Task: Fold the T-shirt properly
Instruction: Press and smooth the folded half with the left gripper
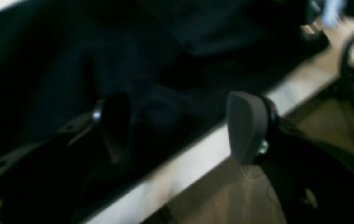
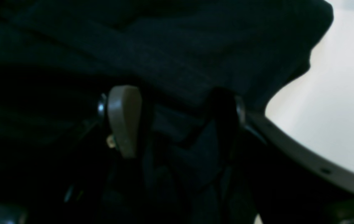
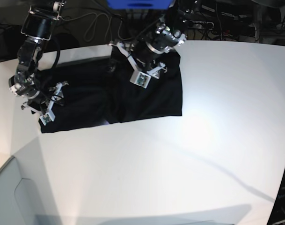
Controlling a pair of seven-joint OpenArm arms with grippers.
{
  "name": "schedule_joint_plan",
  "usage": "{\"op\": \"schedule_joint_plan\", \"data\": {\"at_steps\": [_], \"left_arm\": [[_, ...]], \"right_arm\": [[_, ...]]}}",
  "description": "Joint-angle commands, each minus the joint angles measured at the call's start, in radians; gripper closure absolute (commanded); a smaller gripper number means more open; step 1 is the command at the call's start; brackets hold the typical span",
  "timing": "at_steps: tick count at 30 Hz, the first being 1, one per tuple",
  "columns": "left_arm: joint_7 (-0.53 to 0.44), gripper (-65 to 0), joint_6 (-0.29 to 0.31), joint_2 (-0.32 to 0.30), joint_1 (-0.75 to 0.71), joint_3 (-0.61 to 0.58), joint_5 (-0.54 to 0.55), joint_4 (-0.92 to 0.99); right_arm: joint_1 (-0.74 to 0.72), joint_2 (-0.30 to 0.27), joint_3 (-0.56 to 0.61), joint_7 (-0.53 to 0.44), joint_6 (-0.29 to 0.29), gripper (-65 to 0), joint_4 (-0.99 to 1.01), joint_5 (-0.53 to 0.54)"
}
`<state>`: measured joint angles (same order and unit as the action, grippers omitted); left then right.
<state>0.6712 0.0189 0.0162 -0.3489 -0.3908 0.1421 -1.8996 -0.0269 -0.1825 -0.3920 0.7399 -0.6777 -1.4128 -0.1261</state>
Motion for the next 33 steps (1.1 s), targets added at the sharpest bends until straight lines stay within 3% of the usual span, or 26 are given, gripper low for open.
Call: {"op": "schedule_joint_plan", "data": {"at_steps": [1,8,21,25,29,33], "left_arm": [[-0.023,-48.9,0.002,0.005,0.006,-0.009,0.004,-0.011],[-0.020,-53.3,0.002,0.003,0.006,-0.010,0.003,-0.002],[-0.018,-52.6,0.002,0.001,0.034,-0.012,0.003,0.067],[-0.015,-41.2,0.002,0.001,0.034,-0.012,0.003,0.074],[-0.014,-18.2,0.002,0.005,0.035,-0.012,0.003,0.074],[-0.014,-14.7,0.003,0.003,0.043,-0.013,0.012,0.074]], "right_arm": [[0.005,-0.001,0.003,0.045,-0.020,-36.0,0.002,-0.031],[0.005,-0.001,0.003,0.045,-0.020,-36.0,0.002,-0.031],[0.005,-0.001,0.003,0.045,-0.020,-35.9,0.002,-0.031],[0.005,-0.001,0.003,0.045,-0.020,-35.9,0.002,-0.031],[0.005,-0.001,0.003,0.045,-0.020,-35.8,0.002,-0.031],[0.005,-0.001,0.003,0.045,-0.020,-35.8,0.002,-0.031]]}}
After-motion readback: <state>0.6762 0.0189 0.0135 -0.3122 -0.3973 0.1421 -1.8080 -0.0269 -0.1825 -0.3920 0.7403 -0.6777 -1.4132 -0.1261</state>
